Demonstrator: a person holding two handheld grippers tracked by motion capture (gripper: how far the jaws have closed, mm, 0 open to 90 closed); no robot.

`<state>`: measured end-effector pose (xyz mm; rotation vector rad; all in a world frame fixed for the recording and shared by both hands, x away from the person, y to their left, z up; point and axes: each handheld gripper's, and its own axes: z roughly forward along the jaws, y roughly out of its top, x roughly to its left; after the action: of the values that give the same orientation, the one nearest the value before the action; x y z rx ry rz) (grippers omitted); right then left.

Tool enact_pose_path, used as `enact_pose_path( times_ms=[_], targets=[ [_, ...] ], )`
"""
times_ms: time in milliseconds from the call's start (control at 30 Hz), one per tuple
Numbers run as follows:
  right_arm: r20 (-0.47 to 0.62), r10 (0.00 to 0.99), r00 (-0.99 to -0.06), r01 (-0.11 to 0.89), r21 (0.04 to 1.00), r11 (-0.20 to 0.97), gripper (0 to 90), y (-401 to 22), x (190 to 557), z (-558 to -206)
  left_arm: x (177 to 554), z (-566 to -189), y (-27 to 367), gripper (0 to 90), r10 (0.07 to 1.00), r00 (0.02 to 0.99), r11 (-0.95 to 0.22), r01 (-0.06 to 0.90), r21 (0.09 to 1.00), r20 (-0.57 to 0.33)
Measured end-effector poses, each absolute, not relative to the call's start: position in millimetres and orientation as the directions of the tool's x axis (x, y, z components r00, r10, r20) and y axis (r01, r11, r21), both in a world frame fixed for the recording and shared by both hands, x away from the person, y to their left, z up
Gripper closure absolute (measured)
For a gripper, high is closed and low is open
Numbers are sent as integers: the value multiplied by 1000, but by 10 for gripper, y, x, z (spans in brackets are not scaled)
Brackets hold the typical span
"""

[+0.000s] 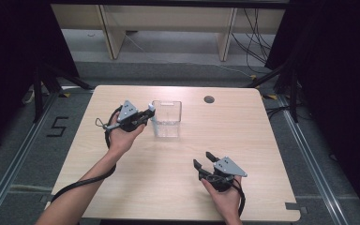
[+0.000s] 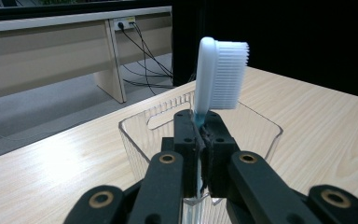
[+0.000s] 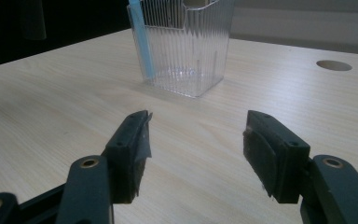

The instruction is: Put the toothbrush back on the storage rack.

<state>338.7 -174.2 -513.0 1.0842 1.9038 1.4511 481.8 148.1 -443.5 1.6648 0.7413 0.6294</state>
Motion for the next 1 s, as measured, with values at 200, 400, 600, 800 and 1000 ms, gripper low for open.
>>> enact_pose_path(
  times_ms=[200, 400, 600, 800, 1000],
  targets=[
    [58, 828, -558, 287, 950, 126, 413, -1760, 3390, -5126, 4815, -4479, 1489, 853, 756, 655, -145, 155, 977, 8],
    [71, 824, -562, 294, 948, 119, 412, -1758, 3396, -5132, 4817, -4487, 1507, 849, 760, 650, -134, 163, 977, -5],
    [47, 830, -556, 277, 952, 132, 411, -1768, 3405, -5136, 4818, -4517, 1509, 835, 761, 649, -136, 176, 975, -11],
    [48, 830, -556, 272, 954, 127, 411, -1791, 3409, -5135, 4819, -4558, 1525, 815, 765, 644, -129, 192, 973, -25],
    [50, 827, -560, 271, 954, 127, 411, -1791, 3412, -5144, 4821, -4560, 1536, 777, 767, 640, -123, 196, 973, -32]
  ],
)
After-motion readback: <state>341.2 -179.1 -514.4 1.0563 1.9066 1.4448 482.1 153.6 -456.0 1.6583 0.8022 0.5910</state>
